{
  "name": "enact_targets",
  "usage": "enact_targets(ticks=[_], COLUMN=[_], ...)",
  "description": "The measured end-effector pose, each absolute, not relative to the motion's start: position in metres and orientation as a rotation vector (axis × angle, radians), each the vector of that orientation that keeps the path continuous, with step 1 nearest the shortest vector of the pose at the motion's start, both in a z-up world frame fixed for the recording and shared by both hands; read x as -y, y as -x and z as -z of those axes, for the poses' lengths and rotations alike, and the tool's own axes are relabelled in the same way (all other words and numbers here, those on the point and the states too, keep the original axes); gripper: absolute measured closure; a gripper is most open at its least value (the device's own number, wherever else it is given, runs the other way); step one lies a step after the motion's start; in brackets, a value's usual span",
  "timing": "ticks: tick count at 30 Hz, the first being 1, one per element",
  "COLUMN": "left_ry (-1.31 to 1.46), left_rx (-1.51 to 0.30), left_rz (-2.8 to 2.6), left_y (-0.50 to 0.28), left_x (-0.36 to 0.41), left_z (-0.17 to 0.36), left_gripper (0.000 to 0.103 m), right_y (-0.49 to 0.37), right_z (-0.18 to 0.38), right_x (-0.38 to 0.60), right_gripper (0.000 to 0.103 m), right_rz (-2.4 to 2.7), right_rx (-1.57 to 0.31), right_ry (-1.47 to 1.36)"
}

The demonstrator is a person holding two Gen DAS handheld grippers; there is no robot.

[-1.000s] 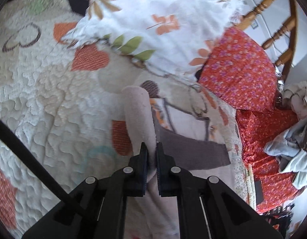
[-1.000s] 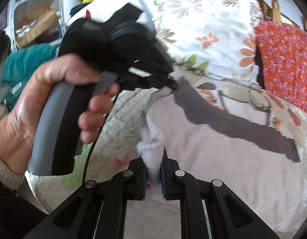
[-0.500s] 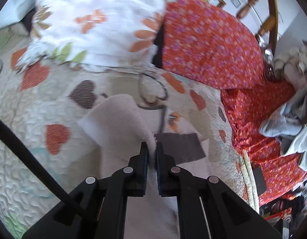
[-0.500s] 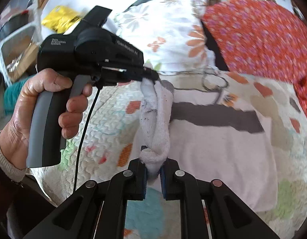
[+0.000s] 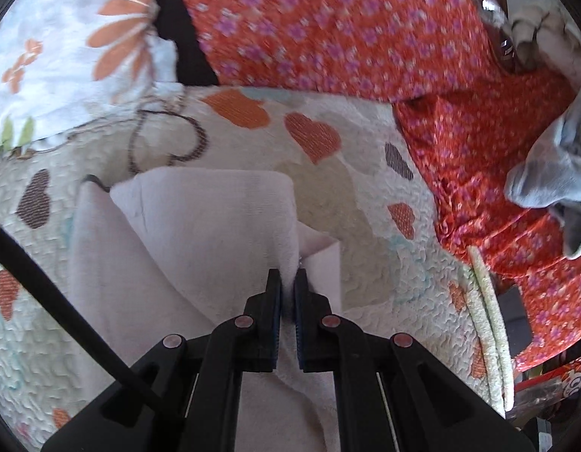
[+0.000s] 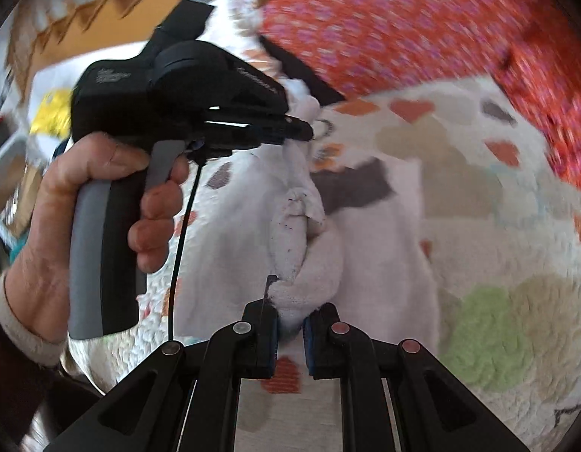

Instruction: Fold small clothes

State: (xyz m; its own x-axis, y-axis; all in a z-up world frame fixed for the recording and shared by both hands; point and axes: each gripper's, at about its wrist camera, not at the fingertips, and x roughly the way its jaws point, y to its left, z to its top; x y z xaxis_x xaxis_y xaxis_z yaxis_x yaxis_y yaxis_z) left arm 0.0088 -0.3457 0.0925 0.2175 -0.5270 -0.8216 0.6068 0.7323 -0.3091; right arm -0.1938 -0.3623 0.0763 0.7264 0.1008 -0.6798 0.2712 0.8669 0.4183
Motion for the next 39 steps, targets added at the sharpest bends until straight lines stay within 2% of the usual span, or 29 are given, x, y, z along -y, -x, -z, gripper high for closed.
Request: enact_targets(ticks=[6, 7, 11, 14, 19, 25, 27, 29, 30, 31, 32, 36, 37, 39], left_ry=[-0.09, -0.072, -0.057, -0.086, -0.145, -0.099, -0.103, -0.131, -0.135, -0.131, -0.117, -0.025, 0.003, 0.055], left_rx=[-1.136, -1.139, -1.092, -1.009, -0.981, -1.067, -1.095, -1.099, -1.098, -1.098, -1.102, -1.059, -1.04, -1.025], left_rz=[0.788, 0.79, 0.799, 0.777, 0.681, 0.639, 0.651, 0.659, 0.664, 0.668, 0.679, 0.711, 0.713, 0.705], left_y=[-0.002, 0.0, 0.008, 0.018, 0.026, 0.034, 0.04, 0.048, 0.052, 0.053, 0.054, 0.057, 0.056, 0.051], left_x=[0.368, 0.367, 0.346, 0.315, 0.258, 0.214, 0.212, 0.213, 0.213, 0.212, 0.21, 0.187, 0.179, 0.165], left_z=[-0.082, -0.083, -0.104, -0.123, -0.11, -0.062, -0.047, -0.035, -0.033, -0.034, -0.036, -0.056, -0.06, -0.063], left_gripper=[0.093, 0.088, 0.053, 0.041, 0.04, 0.04, 0.04, 0.04, 0.041, 0.043, 0.045, 0.045, 0.042, 0.029], right_y=[0.203, 0.204, 0.21, 0.216, 0.234, 0.205, 0.193, 0.181, 0.175, 0.172, 0.172, 0.194, 0.198, 0.204], right_z=[-0.058, -0.055, -0.036, -0.034, -0.055, -0.069, -0.067, -0.055, -0.045, -0.03, -0.021, -0.022, -0.023, -0.029], right_x=[0.396, 0.399, 0.408, 0.416, 0.431, 0.434, 0.434, 0.433, 0.432, 0.43, 0.429, 0.417, 0.413, 0.41], right_gripper=[0.092, 0.092, 0.091, 0.085, 0.083, 0.077, 0.068, 0.065, 0.068, 0.079, 0.096, 0.098, 0.099, 0.099], right_rz=[0.151, 0.156, 0.171, 0.163, 0.197, 0.223, 0.205, 0.177, 0.164, 0.152, 0.151, 0.136, 0.135, 0.112], right_rx=[-0.813, -0.823, -0.888, -0.886, -0.773, -0.763, -0.765, -0.797, -0.833, -0.904, -0.94, -0.982, -1.005, -1.03], right_ry=[-0.584, -0.588, -0.609, -0.656, -0.706, -0.658, -0.667, -0.678, -0.681, -0.695, -0.713, -0.7, -0.683, -0.671])
